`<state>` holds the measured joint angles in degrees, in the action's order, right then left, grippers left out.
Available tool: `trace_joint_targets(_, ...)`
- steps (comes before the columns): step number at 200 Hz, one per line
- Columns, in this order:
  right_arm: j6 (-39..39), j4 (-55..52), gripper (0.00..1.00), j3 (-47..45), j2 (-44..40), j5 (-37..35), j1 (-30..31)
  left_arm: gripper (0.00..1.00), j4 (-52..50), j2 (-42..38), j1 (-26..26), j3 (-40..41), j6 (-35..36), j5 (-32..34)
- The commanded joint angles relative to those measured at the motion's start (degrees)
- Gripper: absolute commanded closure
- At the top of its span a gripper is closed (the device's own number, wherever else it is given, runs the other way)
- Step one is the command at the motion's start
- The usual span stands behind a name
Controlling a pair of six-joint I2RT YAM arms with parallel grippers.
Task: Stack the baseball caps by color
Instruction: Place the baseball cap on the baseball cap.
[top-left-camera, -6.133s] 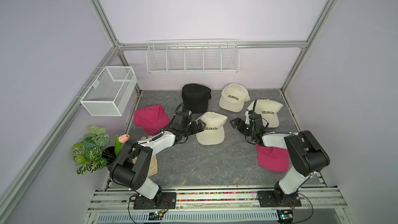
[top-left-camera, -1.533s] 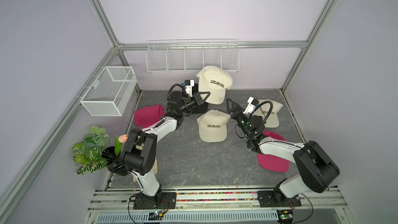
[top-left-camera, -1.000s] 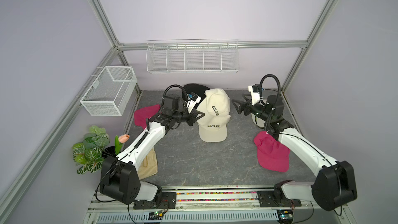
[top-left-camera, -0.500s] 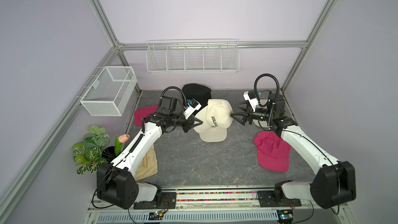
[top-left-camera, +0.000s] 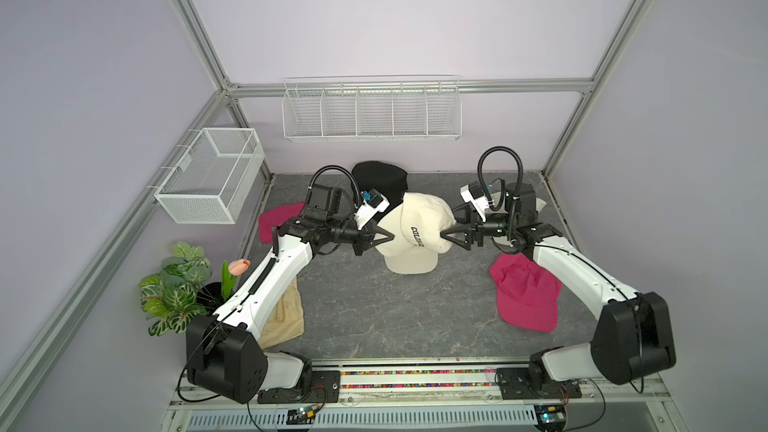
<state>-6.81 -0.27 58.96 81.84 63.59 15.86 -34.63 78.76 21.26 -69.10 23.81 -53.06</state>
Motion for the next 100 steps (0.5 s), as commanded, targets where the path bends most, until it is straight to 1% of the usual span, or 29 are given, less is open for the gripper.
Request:
trace_joint_targets(1,-6.4,-3.2,0.11,1.2,0.7,4.6,1.1,1.0,0.4,1.2,-0.3,-3.0,1.2,-2.8)
trace_joint_targets(26,-6.9,-3.0,0.11,2.2,2.0,5.4,2.2,1.0,0.1,2.4,-0.3,-3.6,1.1,-3.1)
trace_joint_targets(48,-7.1,-3.3,0.1,2.9,2.4,7.2,2.6,1.0,1.0,3.6,-0.3,-3.6,-0.3,0.0)
trace_joint_targets(55,-7.4,-3.6,0.07,3.0,2.1,7.7,2.7,1.0,1.5,3.8,-0.3,-3.6,-1.2,2.0)
trace_joint_targets(63,-8.3,-5.1,0.0,3.4,1.9,8.2,2.7,1.0,2.3,4.2,-0.4,-3.7,-2.5,4.7)
trace_joint_targets(68,-9.6,-7.4,0.06,4.1,1.9,8.6,2.7,1.0,2.7,4.5,-0.6,-3.6,-3.3,6.2)
trace_joint_targets(71,-10.0,-8.3,0.08,4.4,1.9,8.8,2.7,1.0,2.9,4.6,-0.7,-3.7,-3.6,6.8)
trace_joint_targets(93,-15.1,-16.7,0.25,7.3,2.1,10.8,2.7,1.0,4.9,5.7,-1.5,-3.5,-5.9,7.8)
trace_joint_targets(100,-17.2,-19.6,0.33,8.2,2.2,11.6,2.7,1.0,5.2,5.9,-1.7,-3.6,-6.1,8.2)
